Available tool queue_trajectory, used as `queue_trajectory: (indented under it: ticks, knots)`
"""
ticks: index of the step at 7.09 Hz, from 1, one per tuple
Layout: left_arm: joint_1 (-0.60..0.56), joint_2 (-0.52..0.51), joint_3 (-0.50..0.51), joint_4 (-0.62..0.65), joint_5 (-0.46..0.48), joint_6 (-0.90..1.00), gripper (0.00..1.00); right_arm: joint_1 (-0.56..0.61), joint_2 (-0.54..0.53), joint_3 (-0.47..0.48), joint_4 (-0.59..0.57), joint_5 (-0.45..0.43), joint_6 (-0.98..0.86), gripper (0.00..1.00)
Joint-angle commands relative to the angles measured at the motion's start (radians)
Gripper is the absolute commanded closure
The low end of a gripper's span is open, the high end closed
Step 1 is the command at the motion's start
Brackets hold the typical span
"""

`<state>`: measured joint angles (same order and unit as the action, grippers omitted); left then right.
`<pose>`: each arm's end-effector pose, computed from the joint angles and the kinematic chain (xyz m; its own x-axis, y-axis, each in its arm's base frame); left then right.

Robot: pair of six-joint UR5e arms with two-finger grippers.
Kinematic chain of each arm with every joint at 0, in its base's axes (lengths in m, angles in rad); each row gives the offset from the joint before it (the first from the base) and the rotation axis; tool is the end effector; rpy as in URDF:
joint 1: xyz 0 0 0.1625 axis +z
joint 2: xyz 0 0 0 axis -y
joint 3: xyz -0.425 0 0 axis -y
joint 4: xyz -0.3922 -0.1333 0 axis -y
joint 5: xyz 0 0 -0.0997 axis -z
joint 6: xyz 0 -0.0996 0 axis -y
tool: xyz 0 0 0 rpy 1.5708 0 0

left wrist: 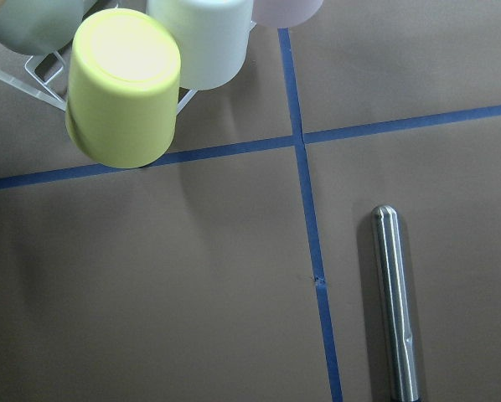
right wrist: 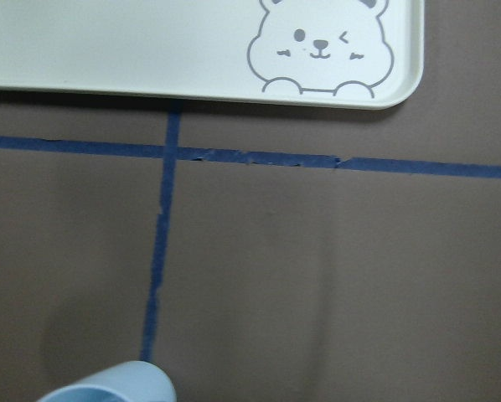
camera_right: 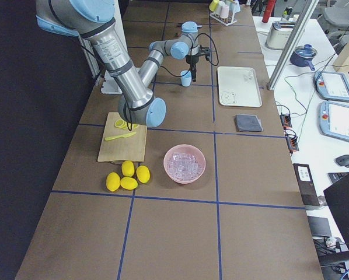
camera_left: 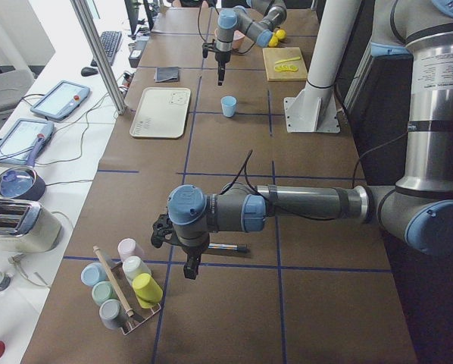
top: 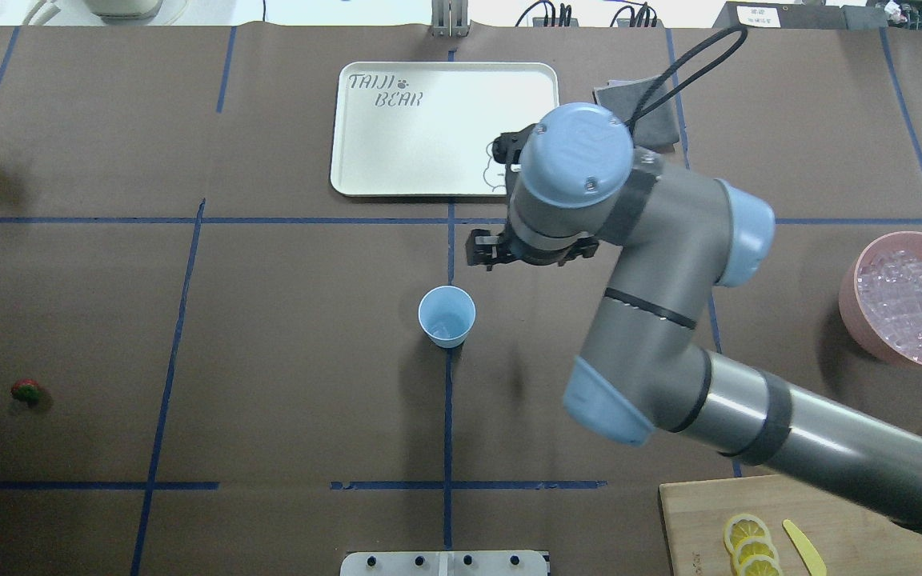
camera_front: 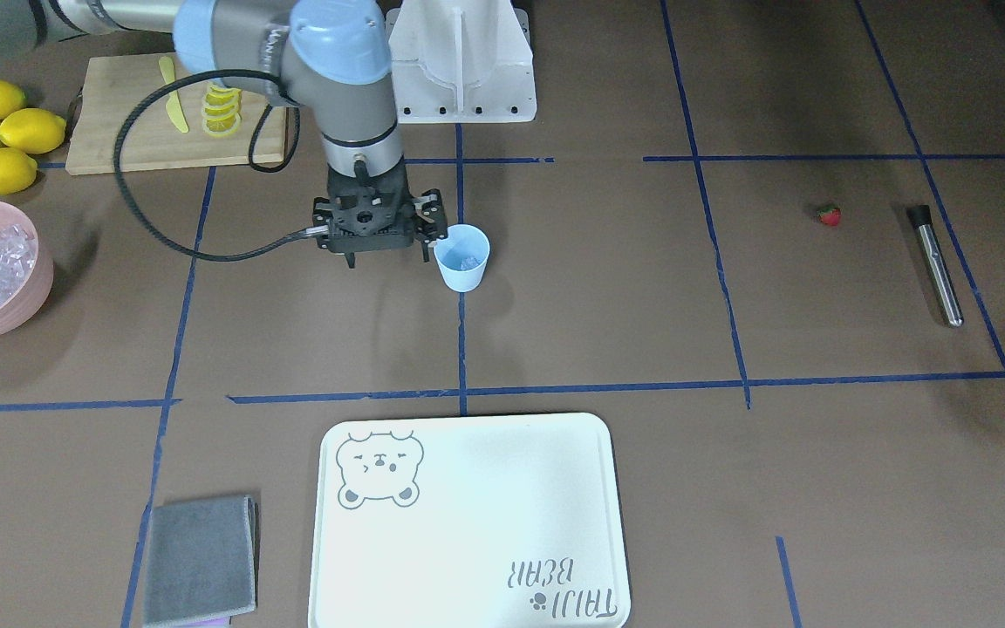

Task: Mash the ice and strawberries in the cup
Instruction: 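Move the right gripper back to the pink bowl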

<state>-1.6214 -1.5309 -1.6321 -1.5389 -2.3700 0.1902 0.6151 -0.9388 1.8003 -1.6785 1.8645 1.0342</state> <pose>-0.0858 -0.4704 0.6493 0.6930 0.1468 -0.7058 -0.0819 0.9887 0.1252 -0.4661 -0.4572 0.2091 0.7114 -0.0965 0.6961 -0.0312 0.9852 0.1685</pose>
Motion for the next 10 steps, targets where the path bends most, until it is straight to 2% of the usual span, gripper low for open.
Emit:
queue_trajectory:
  ticks: [1, 3, 5, 6, 7, 8, 10]
  knots:
    - [0.000, 0.000, 0.000, 0.000, 0.000, 0.000, 0.00, 0.182, -0.284, 0.160, 0.005, 0.143, -0.322, 0.00]
    - [0.000, 0.008, -0.002, 0.000, 0.000, 0.000, 0.00, 0.409, -0.490, 0.186, 0.019, 0.255, -0.691, 0.00]
    - [0.000, 0.008, -0.002, 0.000, 0.000, 0.000, 0.00, 0.584, -0.654, 0.171, 0.097, 0.388, -0.932, 0.00]
    - [0.000, 0.008, -0.002, -0.001, 0.000, 0.000, 0.00, 0.597, -0.714, 0.174, 0.111, 0.390, -0.954, 0.01]
    - [0.000, 0.008, -0.003, -0.003, 0.000, 0.000, 0.00, 0.597, -0.771, 0.136, 0.199, 0.386, -0.945, 0.01]
    - [0.000, 0.008, -0.003, -0.003, 0.000, 0.000, 0.00, 0.595, -0.794, 0.092, 0.265, 0.380, -0.918, 0.01]
    - [0.003, 0.006, -0.003, -0.003, 0.000, 0.000, 0.00, 0.572, -0.793, 0.067, 0.296, 0.326, -0.812, 0.02]
